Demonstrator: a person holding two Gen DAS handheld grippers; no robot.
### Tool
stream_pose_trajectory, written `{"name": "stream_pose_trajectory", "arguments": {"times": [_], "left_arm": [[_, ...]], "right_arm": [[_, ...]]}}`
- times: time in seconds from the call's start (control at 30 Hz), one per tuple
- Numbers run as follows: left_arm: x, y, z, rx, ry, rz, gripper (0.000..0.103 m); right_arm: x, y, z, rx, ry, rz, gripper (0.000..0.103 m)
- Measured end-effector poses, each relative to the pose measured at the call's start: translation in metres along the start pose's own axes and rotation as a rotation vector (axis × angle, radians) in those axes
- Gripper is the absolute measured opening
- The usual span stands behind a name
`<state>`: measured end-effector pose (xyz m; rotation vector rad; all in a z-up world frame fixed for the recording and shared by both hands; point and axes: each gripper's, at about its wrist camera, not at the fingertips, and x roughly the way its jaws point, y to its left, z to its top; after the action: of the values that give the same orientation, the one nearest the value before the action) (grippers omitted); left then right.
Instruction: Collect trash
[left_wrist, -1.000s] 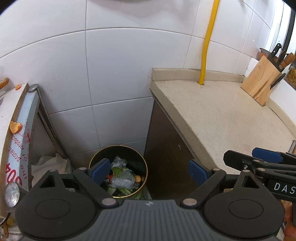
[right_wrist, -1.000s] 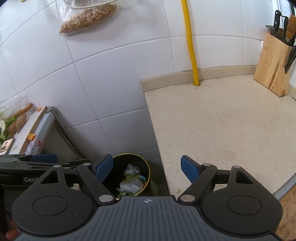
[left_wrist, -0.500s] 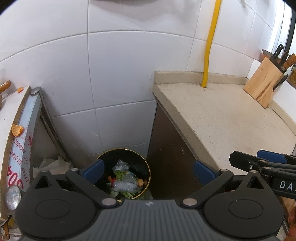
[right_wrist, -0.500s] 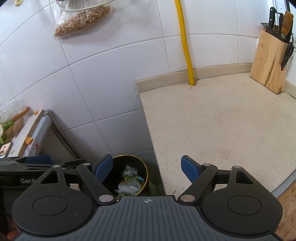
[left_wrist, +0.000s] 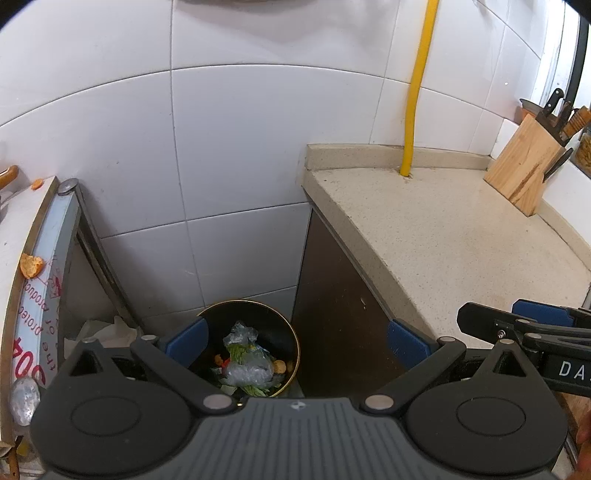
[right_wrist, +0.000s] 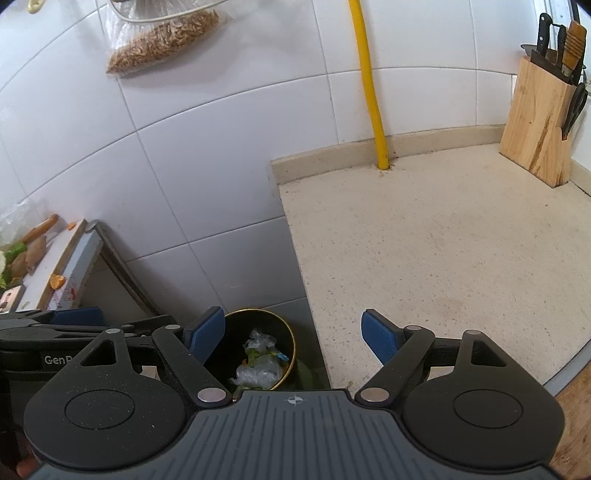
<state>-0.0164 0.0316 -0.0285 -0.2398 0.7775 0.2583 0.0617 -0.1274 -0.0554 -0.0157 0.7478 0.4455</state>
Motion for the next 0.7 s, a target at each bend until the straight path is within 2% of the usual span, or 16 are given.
{"name": "stream_pose_trajectory", "arguments": {"times": [0.7], "left_arm": [[0.0017, -0.0010, -0.0031, -0.002, 0.022, -0.011, 0.099]], "right_arm": [[0.0006, 0.0016, 0.0003, 0.001, 0.005, -0.008, 0.086]]}}
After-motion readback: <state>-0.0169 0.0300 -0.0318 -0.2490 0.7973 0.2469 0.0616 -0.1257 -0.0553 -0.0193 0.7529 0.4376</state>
